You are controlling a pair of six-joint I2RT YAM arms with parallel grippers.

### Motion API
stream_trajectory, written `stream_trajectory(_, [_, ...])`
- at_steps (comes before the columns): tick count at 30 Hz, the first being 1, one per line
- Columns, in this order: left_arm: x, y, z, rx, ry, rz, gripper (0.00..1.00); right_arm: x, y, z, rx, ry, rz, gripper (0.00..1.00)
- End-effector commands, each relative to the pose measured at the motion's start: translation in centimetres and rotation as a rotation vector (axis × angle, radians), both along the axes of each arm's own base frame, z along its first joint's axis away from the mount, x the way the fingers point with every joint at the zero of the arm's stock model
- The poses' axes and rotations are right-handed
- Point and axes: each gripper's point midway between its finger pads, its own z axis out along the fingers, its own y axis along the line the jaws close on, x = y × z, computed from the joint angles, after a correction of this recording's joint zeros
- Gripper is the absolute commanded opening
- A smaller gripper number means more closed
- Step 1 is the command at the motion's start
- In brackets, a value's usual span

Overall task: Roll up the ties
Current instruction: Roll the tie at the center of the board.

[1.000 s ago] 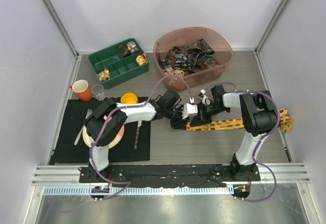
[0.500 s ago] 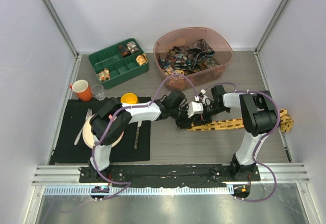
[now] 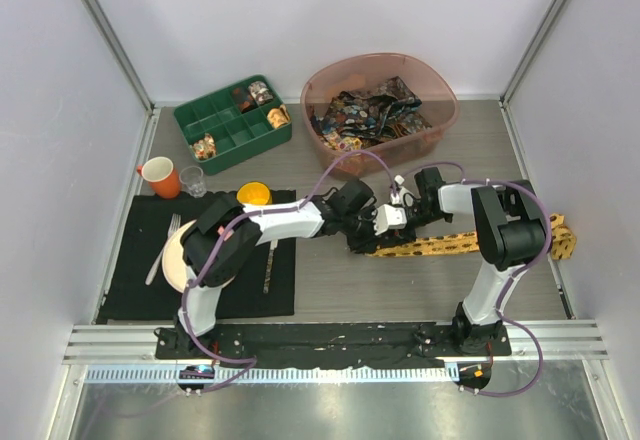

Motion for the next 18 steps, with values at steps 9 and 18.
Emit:
stream_trajectory(9, [-2.7,7.3,-7.0,0.357,0.054,-0.024,0.32,0.8,-2.6,2.3,-0.073,-0.093,0.015,0.26])
stream_trajectory(18, [-2.7,6.7,-7.1,0.355,0.068,-0.038,0.32,0.8,-2.1,4.8,0.080,-0.058,-0.043,0.38])
